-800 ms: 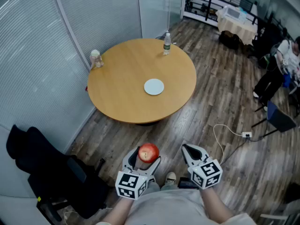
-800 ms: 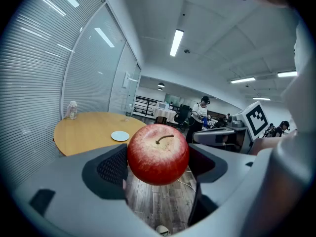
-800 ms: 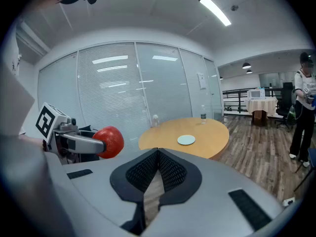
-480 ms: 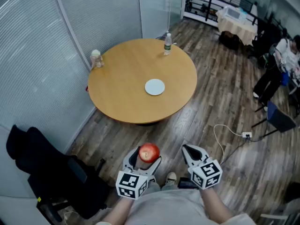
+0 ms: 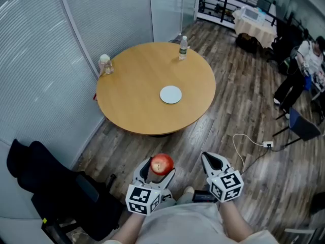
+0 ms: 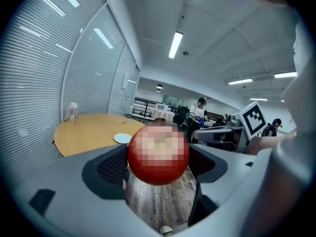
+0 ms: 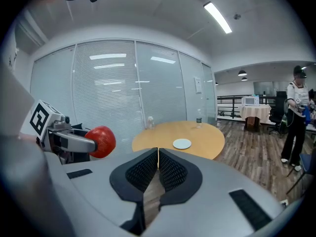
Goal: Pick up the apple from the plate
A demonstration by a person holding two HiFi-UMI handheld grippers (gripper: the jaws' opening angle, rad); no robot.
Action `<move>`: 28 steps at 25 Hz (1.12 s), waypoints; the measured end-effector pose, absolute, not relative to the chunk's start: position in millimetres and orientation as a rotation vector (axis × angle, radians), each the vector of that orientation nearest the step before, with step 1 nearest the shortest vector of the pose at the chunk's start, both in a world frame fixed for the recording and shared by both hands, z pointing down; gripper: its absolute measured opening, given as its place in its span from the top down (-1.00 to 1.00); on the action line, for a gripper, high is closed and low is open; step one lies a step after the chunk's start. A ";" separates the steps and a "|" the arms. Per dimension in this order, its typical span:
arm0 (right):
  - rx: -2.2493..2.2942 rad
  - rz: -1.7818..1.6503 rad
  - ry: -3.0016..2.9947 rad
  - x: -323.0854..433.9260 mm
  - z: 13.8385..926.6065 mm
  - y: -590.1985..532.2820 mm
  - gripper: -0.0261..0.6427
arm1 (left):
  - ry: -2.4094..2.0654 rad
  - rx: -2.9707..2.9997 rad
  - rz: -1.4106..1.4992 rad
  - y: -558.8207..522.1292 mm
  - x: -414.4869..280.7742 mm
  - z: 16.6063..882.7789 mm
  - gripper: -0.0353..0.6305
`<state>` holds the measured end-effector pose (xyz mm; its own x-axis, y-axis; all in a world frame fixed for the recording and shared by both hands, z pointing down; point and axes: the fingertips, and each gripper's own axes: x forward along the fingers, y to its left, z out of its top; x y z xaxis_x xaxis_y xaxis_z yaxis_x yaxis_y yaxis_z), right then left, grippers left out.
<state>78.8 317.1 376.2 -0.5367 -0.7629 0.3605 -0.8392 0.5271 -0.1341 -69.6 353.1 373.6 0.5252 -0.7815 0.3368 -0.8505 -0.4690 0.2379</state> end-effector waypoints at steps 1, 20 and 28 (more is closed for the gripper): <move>1.365 0.430 -2.507 78.4 375.9 314.2 0.83 | -1.343 2.396 0.249 350.5 -72.8 373.2 -0.25; 1.281 0.451 -2.533 63.4 400.9 133.4 0.83 | -1.394 2.369 0.267 175.3 -81.8 388.0 -0.25; 1.202 0.436 -2.551 73.3 390.5 16.9 0.83 | -1.444 2.325 0.249 64.9 -69.3 381.8 -0.25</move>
<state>73.3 16.9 390.5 -0.6113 -0.6945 0.3795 -0.7811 0.6067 -0.1478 -69.3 64.9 381.8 0.4534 -0.8203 0.3485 -0.8897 -0.3928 0.2328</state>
